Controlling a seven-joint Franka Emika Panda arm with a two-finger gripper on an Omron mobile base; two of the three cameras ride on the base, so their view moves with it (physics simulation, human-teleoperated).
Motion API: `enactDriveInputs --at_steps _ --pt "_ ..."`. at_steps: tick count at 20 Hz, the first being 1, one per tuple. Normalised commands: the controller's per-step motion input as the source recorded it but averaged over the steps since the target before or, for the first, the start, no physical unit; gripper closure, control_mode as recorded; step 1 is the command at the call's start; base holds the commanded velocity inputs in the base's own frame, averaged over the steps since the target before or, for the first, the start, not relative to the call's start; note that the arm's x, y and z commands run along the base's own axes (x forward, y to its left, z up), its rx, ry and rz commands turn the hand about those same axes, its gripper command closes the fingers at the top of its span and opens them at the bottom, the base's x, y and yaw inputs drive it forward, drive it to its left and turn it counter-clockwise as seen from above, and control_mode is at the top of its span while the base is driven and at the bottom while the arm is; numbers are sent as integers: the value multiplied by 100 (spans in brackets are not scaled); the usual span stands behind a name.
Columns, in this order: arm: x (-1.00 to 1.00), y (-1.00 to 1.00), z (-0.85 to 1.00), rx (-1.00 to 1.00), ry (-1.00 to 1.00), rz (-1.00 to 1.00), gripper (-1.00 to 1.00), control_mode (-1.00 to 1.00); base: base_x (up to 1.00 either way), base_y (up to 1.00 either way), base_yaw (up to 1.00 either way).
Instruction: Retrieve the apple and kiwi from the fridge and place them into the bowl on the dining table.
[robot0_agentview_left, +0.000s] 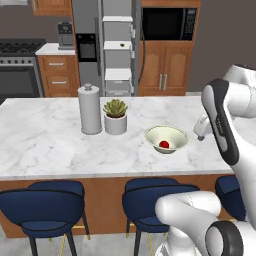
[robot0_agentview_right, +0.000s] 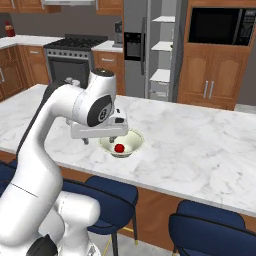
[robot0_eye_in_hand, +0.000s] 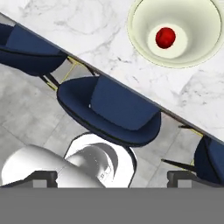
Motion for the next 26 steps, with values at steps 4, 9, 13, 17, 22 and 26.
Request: enactDriveInputs --at_steps 4,9,13,17,22,26 --pt "-30 0 29 0 -3 24 -100 -100 0 0 0" --pt "-18 0 22 0 -1 20 -100 -100 0 0 0" --pt "0 0 1 0 0 3 -100 100 12 0 1" --pt "0 0 0 0 0 0 -100 100 4 18 0" --pt "0 0 0 0 0 0 -100 100 0 92 -6" --pt "0 0 0 0 0 0 -100 100 -4 100 -26"
